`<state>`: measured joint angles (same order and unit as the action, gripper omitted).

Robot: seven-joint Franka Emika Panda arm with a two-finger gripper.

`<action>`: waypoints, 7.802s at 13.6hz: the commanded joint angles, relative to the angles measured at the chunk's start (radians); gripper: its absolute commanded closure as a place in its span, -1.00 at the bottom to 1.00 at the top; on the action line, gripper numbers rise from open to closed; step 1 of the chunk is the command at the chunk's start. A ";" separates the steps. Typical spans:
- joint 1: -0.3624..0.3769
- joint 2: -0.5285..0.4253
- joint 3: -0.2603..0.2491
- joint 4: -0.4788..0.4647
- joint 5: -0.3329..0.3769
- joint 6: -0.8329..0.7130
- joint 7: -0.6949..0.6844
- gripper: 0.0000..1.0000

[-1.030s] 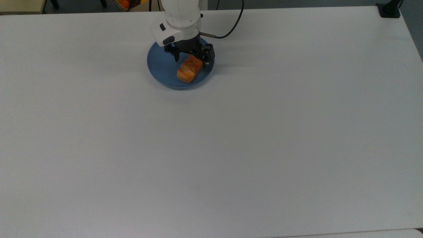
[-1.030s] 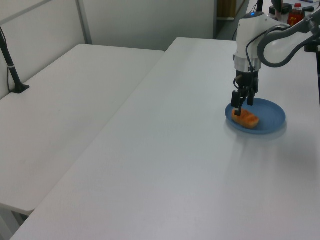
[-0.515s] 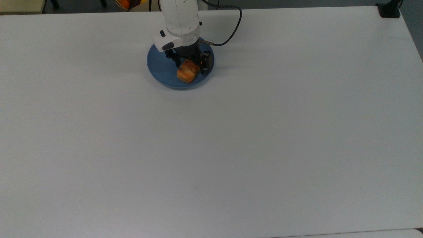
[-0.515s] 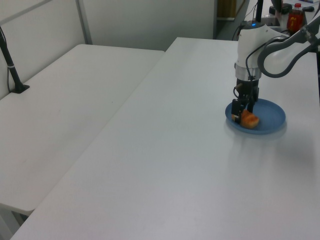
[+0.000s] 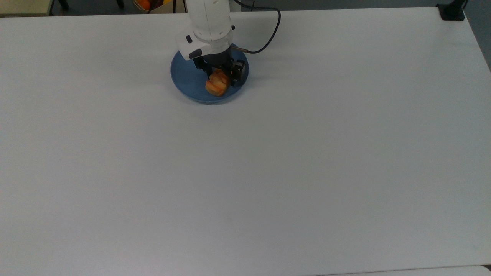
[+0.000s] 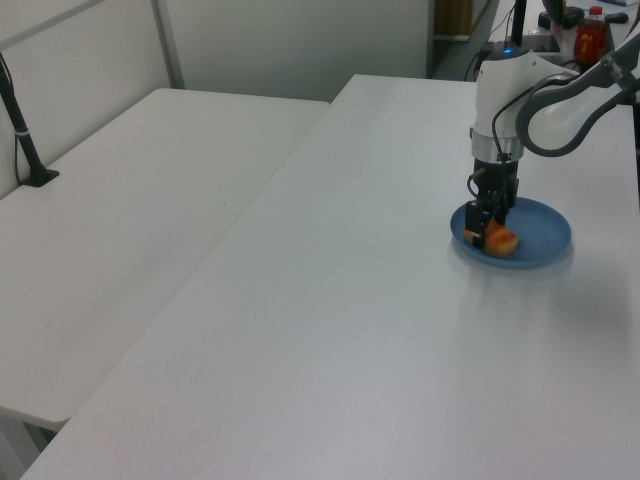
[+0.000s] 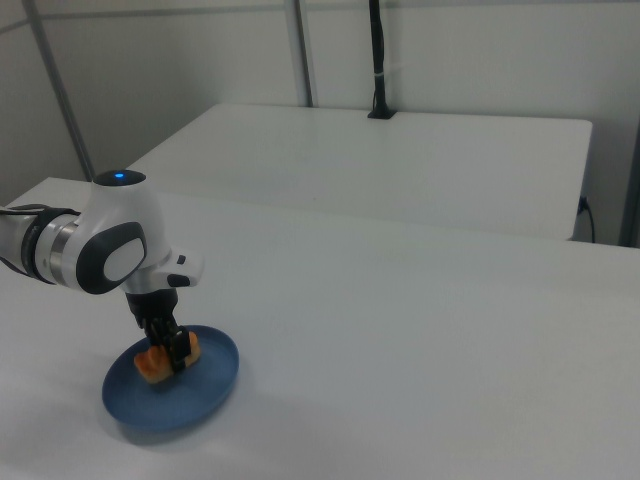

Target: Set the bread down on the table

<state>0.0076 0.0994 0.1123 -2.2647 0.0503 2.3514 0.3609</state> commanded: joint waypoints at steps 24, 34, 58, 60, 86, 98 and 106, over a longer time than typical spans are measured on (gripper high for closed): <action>-0.029 -0.078 0.004 0.178 0.011 -0.207 -0.037 1.00; 0.051 0.006 0.004 0.442 0.014 -0.259 -0.043 1.00; 0.494 0.649 -0.057 1.051 -0.029 -0.118 0.096 1.00; 0.511 0.666 -0.057 1.051 -0.029 -0.118 0.092 1.00; 0.516 0.599 -0.043 0.960 -0.133 -0.081 0.181 -1.00; 0.095 0.021 0.170 0.553 -0.116 -0.538 0.179 -1.00; -0.074 -0.104 0.091 0.438 -0.115 -0.601 0.006 -1.00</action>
<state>-0.0374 0.0441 0.2580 -1.7531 -0.0763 1.7328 0.4348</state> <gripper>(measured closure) 0.000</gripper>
